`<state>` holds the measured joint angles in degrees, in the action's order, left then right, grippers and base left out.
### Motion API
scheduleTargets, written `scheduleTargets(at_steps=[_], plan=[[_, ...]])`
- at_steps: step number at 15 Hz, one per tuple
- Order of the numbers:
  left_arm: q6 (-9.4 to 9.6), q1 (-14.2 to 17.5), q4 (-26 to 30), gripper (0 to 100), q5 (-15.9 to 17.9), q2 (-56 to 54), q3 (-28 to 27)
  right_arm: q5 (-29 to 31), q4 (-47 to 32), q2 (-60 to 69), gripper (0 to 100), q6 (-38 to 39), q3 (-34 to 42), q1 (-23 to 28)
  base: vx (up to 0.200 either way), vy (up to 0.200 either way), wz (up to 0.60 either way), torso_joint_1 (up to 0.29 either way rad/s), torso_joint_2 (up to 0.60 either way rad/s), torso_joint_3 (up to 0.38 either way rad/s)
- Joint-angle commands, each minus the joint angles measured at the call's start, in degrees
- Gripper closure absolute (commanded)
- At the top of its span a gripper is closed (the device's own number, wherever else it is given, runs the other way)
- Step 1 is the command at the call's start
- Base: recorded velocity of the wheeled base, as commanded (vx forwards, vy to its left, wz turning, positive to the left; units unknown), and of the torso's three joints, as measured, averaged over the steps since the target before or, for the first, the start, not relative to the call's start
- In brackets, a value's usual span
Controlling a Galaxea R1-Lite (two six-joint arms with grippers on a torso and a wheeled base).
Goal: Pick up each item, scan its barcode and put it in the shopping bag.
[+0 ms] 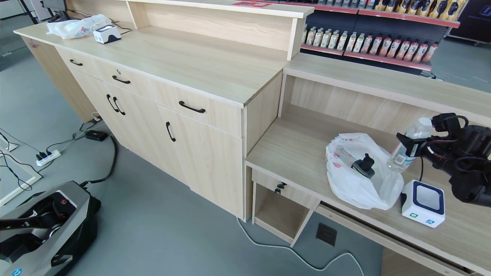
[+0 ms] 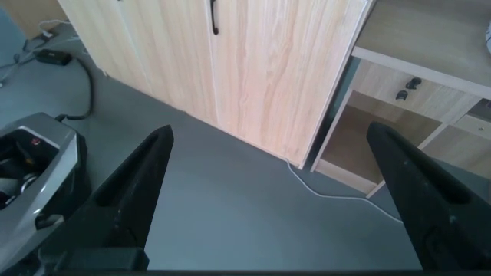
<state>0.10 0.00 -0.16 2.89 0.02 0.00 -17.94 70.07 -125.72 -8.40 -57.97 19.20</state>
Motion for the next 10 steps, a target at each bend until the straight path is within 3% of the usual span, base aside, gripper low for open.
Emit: scheduleTargets(at_steps=[1,10], plan=[[-0.01,-0.09,-0.02,0,0.01,-0.02,0.0,0.01,1.56,-4.0,100,0.31,-0.13,-0.74,0.0,0.0,0.0,0.0,0.0,0.0],[-0.01,0.0,-0.02,0,0.01,-0.02,0.0,-2.36,6.66,-10.77,100,1.81,-3.82,-2.06,0.0,0.0,0.0,0.0,0.0,0.0]])
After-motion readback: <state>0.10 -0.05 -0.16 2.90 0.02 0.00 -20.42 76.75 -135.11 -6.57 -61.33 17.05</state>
